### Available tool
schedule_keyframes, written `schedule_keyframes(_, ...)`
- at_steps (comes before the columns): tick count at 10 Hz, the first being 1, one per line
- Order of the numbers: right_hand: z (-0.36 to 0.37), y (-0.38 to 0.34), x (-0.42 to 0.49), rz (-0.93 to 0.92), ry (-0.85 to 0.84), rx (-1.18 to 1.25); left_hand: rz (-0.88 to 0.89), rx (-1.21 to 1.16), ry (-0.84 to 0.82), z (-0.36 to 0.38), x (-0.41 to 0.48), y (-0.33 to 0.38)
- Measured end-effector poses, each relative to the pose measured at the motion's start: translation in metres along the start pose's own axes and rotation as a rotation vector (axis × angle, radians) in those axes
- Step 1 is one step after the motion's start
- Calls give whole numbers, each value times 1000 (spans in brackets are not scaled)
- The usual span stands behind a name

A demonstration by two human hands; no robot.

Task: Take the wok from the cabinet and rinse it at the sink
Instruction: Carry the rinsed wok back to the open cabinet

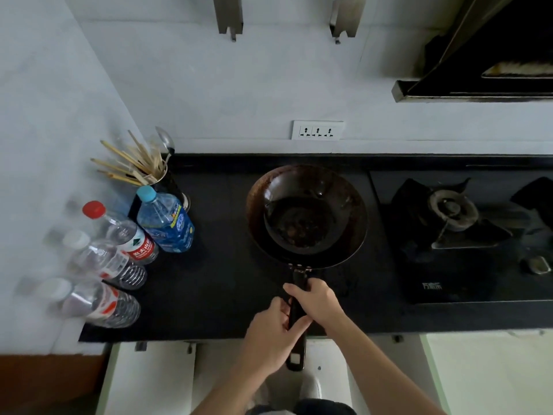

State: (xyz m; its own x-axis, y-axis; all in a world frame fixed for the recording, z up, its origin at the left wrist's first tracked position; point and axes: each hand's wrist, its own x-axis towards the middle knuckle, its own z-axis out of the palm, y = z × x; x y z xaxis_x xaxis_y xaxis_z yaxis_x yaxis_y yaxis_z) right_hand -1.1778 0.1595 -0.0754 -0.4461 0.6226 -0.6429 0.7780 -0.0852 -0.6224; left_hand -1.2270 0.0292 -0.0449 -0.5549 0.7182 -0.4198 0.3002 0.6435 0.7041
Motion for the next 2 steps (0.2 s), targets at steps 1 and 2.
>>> schedule_keyframes(1,-10,-1,-12,-80,15,-181,110,250,110,-11,4,1)
schedule_keyframes(2,-26,-8,-22,-162,54,-330,200,369,253,-22,11,4)
